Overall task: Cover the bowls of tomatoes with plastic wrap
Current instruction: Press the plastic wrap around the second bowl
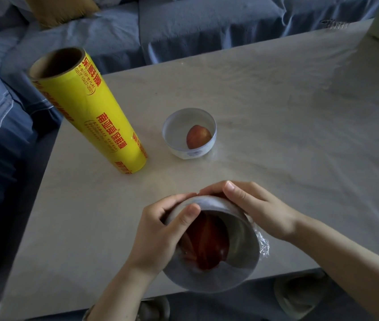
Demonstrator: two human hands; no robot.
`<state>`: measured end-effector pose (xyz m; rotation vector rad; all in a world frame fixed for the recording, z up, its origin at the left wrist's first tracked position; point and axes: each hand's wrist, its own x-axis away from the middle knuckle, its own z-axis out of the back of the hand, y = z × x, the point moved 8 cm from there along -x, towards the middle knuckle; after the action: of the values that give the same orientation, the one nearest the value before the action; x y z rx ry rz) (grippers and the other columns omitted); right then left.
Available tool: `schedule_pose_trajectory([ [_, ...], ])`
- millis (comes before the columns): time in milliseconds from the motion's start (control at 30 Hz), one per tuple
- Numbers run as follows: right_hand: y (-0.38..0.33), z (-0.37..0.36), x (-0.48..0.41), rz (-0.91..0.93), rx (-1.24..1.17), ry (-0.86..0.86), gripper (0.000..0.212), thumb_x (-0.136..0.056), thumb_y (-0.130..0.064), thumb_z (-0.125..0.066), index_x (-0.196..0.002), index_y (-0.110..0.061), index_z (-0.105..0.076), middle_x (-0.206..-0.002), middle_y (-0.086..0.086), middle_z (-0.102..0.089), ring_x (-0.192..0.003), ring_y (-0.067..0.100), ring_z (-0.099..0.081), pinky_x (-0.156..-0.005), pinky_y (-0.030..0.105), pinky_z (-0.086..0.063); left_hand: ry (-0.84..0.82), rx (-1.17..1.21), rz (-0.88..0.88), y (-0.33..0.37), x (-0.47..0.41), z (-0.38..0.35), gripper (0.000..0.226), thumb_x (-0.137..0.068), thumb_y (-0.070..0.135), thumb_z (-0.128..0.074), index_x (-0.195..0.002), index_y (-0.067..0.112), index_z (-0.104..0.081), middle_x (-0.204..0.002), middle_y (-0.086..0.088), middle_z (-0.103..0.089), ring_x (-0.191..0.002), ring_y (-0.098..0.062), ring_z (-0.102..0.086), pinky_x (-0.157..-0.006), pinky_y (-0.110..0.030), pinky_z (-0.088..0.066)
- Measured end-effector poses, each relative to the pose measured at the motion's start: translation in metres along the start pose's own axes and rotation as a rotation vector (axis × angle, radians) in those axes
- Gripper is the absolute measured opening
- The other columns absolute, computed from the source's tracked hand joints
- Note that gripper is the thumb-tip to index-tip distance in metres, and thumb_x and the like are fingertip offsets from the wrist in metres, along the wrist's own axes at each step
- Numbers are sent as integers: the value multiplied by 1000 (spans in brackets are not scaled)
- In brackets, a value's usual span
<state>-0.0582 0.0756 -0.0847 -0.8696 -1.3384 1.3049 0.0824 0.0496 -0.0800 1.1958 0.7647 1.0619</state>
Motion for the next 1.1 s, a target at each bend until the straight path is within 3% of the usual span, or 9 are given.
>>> schedule_pose_trajectory([
  [100,2,-1,-3,-46,-25,-28,51,-83,-47,-37,-106,-12,-66,-105,6,-69,-96,12,-65,-83,21,-52,0,-15,12,-3,0,0,38,-62,59,-58,-89,34,-68,-93,19,-72,-91,1,-66,-75,-9,-47],
  [200,4,-2,-4,-68,-60,-60,48,-82,-47,-38,-108,-17,-65,-108,1,-68,-100,9,-64,-88,22,-51,17,5,0,-3,-2,2,38,-62,58,-59,-87,33,-69,-92,18,-73,-90,-1,-67,-75,-10,-47],
  [367,23,1,-4,-147,-314,-20,47,-82,-48,-39,-99,-16,-69,-109,16,-68,-104,29,-64,-98,43,-47,57,71,10,-6,-5,3,33,-60,55,-61,-81,32,-72,-88,18,-74,-89,1,-67,-75,-9,-47],
  [467,30,9,2,-165,-390,-16,50,-76,-60,-49,-100,-20,-69,-110,10,-69,-102,23,-65,-96,36,-49,120,140,44,-15,-7,2,35,-64,55,-61,-79,26,-75,-86,6,-75,-87,-9,-68,-76,-20,-51],
  [533,26,18,8,-122,-345,11,56,-68,-68,-59,-101,-25,-71,-109,4,-70,-103,17,-65,-92,27,-51,164,178,78,-19,-8,1,38,-69,53,-61,-74,18,-74,-77,1,-72,-77,-13,-65,-69,-24,-51],
  [700,16,50,16,-85,-86,215,27,-74,-46,-66,-84,-22,-74,-82,-1,-73,-80,12,-66,-78,22,-52,196,192,106,-22,-10,1,54,-67,59,-56,-71,5,-64,-72,-11,-60,-72,-20,-56,-66,-36,-47],
  [900,9,49,8,-154,59,110,25,-56,-42,-68,-68,-21,-72,-62,-4,-66,-60,5,-57,-63,18,-49,138,221,115,-21,-7,-6,47,-67,57,-57,-73,13,-72,-75,-10,-66,-74,-20,-60,-66,-32,-50],
  [1000,7,53,6,-131,102,142,12,-71,-29,-71,-62,-23,-69,-58,-7,-64,-58,3,-54,-63,15,-47,124,210,130,-23,-6,-5,50,-69,55,-60,-74,5,-68,-74,-14,-63,-73,-22,-58,-67,-36,-48],
  [1100,2,56,6,-60,86,219,21,-84,-14,-62,-65,-21,-66,-60,-9,-64,-58,0,-54,-62,10,-46,110,175,125,-21,-6,-4,39,-76,45,-57,-67,8,-66,-68,-8,-60,-69,-17,-55,-61,-27,-47],
])
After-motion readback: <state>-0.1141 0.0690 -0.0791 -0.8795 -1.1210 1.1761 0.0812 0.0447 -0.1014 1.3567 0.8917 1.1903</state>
